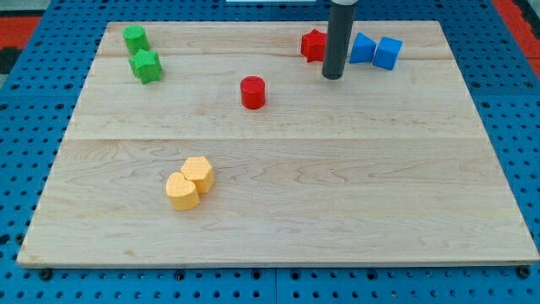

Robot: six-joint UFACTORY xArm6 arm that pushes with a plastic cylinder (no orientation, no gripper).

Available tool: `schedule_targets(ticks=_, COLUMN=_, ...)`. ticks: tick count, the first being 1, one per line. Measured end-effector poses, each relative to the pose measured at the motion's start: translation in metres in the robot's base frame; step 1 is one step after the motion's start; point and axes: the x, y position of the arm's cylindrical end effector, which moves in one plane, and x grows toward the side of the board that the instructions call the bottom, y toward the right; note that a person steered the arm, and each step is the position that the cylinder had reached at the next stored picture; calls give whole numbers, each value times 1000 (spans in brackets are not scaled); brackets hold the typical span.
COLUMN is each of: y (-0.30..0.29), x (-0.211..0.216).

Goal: Push the red star to the top center

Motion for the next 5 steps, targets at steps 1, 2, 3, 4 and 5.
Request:
schedule_targets(ticks=1, y=-6, x=-14)
schedule_targets(ticks=2, y=-14, x=-31)
schedule_targets(ticks=3, y=-60, x=-77)
schedule_targets(ticks=4, y=-71, x=-113)
schedule_targets(ticks=5, y=-67, x=-119)
